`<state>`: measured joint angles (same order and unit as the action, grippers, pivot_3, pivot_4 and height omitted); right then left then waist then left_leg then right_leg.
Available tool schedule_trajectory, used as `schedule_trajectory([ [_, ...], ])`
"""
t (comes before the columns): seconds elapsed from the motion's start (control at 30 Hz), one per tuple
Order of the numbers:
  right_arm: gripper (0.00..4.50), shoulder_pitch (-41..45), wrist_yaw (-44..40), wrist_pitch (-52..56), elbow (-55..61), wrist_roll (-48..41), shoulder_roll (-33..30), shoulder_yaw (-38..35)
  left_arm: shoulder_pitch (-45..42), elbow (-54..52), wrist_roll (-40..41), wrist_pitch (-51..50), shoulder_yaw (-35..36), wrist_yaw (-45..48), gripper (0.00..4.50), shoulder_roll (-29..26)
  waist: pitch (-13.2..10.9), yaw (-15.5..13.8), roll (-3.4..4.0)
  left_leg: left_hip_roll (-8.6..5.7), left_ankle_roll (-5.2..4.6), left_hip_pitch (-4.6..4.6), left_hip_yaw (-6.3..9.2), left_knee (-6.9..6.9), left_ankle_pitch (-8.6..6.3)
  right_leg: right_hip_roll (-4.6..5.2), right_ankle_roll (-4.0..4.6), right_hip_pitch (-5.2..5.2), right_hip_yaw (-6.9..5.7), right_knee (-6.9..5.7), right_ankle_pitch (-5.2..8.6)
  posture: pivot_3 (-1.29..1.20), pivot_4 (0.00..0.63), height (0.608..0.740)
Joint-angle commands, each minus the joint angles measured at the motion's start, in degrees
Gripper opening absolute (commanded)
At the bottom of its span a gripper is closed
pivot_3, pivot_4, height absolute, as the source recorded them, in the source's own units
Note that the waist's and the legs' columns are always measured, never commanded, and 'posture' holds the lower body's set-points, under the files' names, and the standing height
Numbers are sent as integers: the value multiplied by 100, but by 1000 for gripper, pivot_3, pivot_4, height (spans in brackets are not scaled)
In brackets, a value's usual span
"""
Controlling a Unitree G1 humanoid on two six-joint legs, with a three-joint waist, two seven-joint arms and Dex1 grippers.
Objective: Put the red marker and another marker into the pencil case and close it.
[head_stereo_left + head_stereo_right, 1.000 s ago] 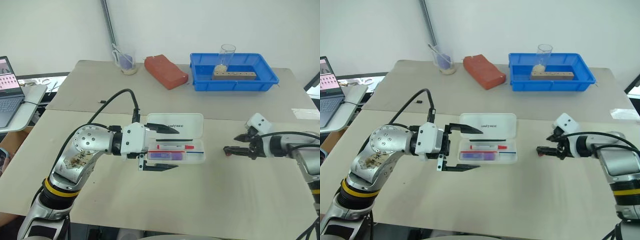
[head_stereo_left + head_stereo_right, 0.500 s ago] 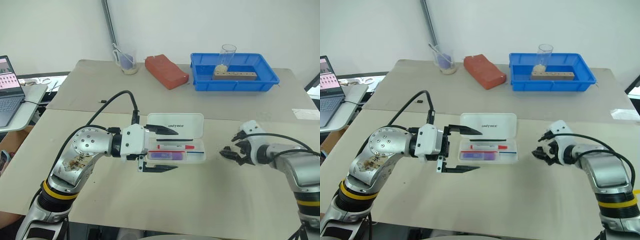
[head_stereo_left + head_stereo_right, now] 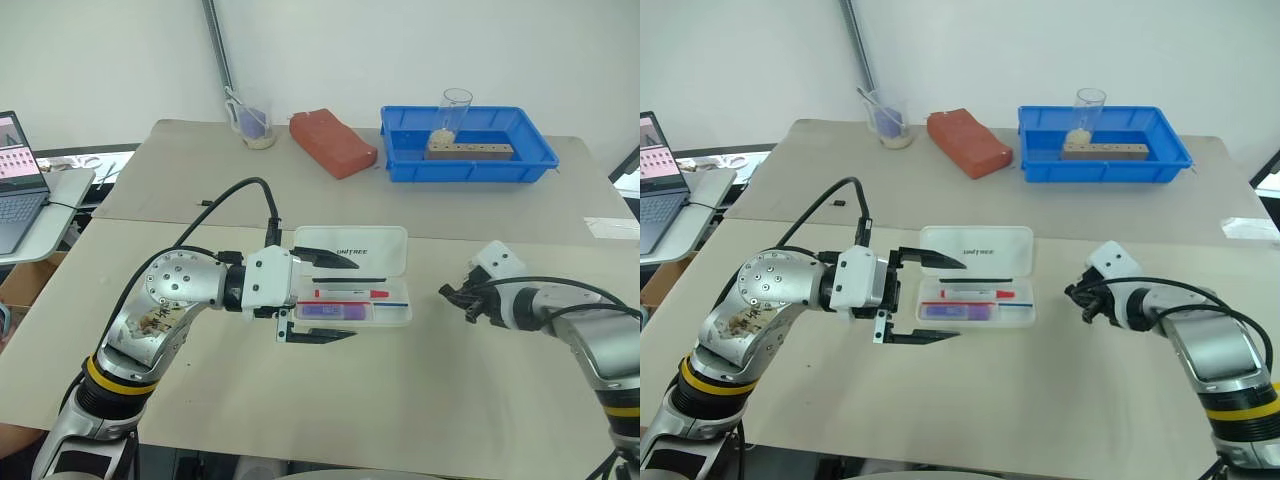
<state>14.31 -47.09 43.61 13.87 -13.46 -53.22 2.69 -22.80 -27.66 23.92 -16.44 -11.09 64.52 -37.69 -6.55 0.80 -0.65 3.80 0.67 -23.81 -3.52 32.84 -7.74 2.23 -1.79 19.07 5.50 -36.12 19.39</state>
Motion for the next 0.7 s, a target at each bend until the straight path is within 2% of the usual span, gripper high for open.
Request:
schedule_trajectory([
  [0.03, 158, 465, -894, -1175, -23, -68, -167, 68, 126, -74, 107, -18, 182, 62, 4500, -173, 0, 47, 0, 3, 0, 3, 0, -1, 0, -2, 0, 1, 1, -1, 0, 0, 150, 740],
  [0.27, 158, 1185, -2280, -1807, 26, -184, 114, 992, 481, -104, 249, -232, 304, 168, 4500, -514, -1, 22, -1, 11, -1, 4, 2, -4, 0, -12, 14, 0, 0, -2, -4, 0, 150, 740],
  [0.47, 158, 1590, -2510, -2246, -578, 326, 463, 1573, 628, -332, 281, -384, 373, 22, 4500, -606, 0, -26, 1, 8, 0, 10, 2, 1, 0, -2, 15, 14, -7, -1, -4, 0, 150, 740],
  [0.7, 158, 1747, -2794, -2490, -918, 596, 496, 1756, 845, -546, 293, -428, 485, -121, 4500, -707, 1, -15, 2, 9, 0, 6, -3, -3, 0, 0, 19, 3, -5, -7, -6, 0, 150, 740],
])
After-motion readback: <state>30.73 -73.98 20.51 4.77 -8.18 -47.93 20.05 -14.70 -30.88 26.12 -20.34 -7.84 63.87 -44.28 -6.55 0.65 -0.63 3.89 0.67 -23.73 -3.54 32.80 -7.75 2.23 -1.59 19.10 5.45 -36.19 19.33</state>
